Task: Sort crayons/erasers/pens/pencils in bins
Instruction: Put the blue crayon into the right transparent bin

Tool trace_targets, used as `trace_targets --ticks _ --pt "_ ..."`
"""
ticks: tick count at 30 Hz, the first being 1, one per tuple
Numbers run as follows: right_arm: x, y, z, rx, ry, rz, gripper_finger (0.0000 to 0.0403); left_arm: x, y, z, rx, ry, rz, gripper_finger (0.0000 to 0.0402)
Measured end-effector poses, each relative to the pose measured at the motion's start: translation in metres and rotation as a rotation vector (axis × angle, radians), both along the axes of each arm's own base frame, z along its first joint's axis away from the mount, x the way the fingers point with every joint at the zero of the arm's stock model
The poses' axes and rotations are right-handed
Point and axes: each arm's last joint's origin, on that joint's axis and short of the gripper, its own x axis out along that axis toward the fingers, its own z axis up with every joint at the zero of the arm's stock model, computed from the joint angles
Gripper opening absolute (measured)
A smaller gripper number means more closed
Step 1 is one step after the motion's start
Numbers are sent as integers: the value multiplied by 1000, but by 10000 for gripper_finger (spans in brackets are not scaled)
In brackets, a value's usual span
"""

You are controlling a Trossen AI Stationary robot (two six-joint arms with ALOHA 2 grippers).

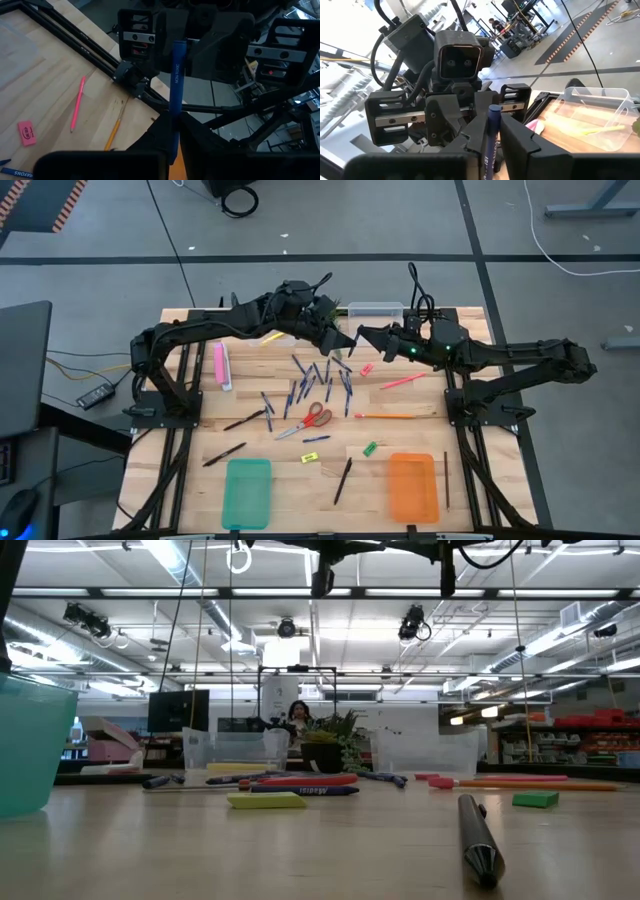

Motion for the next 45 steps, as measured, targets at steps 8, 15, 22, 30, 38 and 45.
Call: trace_targets --ticks 8,15,22,30,38,45 --pt "0 0 0 28 -12 5 116 0 0 0 -1 3 1 31" --pt "0 0 0 30 -12 4 106 0 0 0 0 2 1 29" --pt "2 -2 -2 41 -4 -5 100 0 0 0 0 2 1 34" --pt "11 -3 -10 75 15 -6 102 1 -2 -1 -1 4 -3 26" --pt "12 -3 -9 56 9 -6 78 1 -4 -2 -6 20 -9 36" --pt "12 -3 -9 31 14 -8 35 1 -4 -3 -3 23 -9 28"
